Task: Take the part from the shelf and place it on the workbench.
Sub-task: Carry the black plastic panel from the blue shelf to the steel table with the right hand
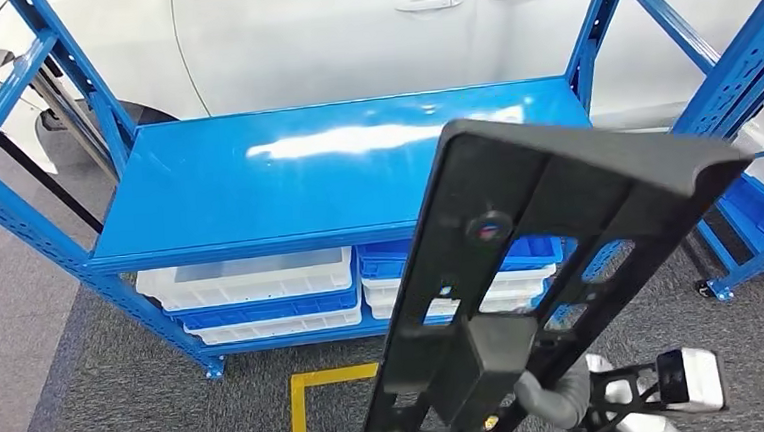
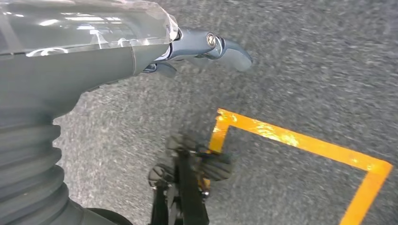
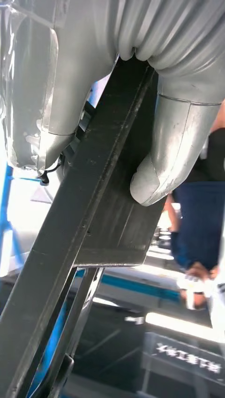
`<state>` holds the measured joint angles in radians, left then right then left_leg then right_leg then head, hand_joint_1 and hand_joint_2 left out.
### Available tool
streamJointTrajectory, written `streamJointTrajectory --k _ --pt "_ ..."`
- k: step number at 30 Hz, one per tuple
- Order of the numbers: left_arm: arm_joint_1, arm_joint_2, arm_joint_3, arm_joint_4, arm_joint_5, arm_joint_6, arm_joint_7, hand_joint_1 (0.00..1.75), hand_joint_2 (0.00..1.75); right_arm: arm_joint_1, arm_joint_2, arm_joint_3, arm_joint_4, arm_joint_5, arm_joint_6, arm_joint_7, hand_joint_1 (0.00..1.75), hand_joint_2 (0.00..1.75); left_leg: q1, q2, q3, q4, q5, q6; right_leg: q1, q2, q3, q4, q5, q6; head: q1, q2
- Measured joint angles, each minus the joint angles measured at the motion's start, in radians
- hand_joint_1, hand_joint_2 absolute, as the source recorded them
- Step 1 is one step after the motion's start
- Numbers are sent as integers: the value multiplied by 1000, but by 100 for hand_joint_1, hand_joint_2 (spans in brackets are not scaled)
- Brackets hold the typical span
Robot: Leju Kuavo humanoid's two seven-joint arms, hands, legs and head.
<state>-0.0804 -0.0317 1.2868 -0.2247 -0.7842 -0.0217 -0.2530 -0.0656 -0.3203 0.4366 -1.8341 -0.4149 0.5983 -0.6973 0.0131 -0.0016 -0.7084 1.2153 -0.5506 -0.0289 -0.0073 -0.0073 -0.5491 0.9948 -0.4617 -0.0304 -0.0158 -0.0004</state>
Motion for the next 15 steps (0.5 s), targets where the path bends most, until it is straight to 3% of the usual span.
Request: streamJointTrajectory --k 1,2,3,5,7,9,11,12,13,15 --pt "2 -2 2 0 0 0 -2 0 175 21 24 -9 0 20 13 0 175 175 0 0 -7 56 -22 -2 3 0 -15 1 11 -1 0 0" --pt "4 -5 4 0 0 0 -3 0 175 37 43 -17 0 30 19 1 175 175 0 0 0 83 -19 -1 6 0 -30 3 21 -2 0 0" --pt "5 -7 7 0 0 0 -4 0 175 50 61 -25 0 37 25 1 175 175 -1 0 26 75 2 2 9 0 -45 5 32 -2 0 0" --pt "5 -9 11 0 0 -1 -6 0 175 70 91 -45 0 52 41 0 175 175 -5 -1 128 -41 43 18 14 0 -69 8 50 -1 0 0" --pt "3 -10 13 -1 0 -1 -8 0 175 92 119 -70 -1 72 66 0 175 175 -13 -1 231 -186 36 31 17 -1 -80 10 67 5 0 0" --pt "3 -11 14 -2 -1 -1 -8 0 175 115 144 -96 -2 84 94 -1 175 175 -20 0 263 -247 25 37 16 -3 -82 7 84 16 0 0" --pt "6 -12 15 -2 -3 -1 -7 0 175 136 164 -128 -1 91 131 -1 175 175 -17 3 253 -256 46 46 13 -2 -87 10 86 29 0 0" --pt "7 -12 15 -2 -5 -1 -7 0 175 147 173 -146 -1 95 150 -1 175 175 -14 5 245 -260 59 52 12 0 -95 29 60 34 0 0" --pt "8 -12 15 -2 -8 -1 -6 0 175 157 182 -165 0 101 167 -1 175 175 -11 8 233 -265 73 57 10 3 -108 66 16 40 0 0" --pt "9 -13 15 -2 -10 -1 -6 0 175 172 199 -196 0 110 187 -1 175 175 -12 11 203 -264 98 61 4 6 -143 190 -89 49 0 0"
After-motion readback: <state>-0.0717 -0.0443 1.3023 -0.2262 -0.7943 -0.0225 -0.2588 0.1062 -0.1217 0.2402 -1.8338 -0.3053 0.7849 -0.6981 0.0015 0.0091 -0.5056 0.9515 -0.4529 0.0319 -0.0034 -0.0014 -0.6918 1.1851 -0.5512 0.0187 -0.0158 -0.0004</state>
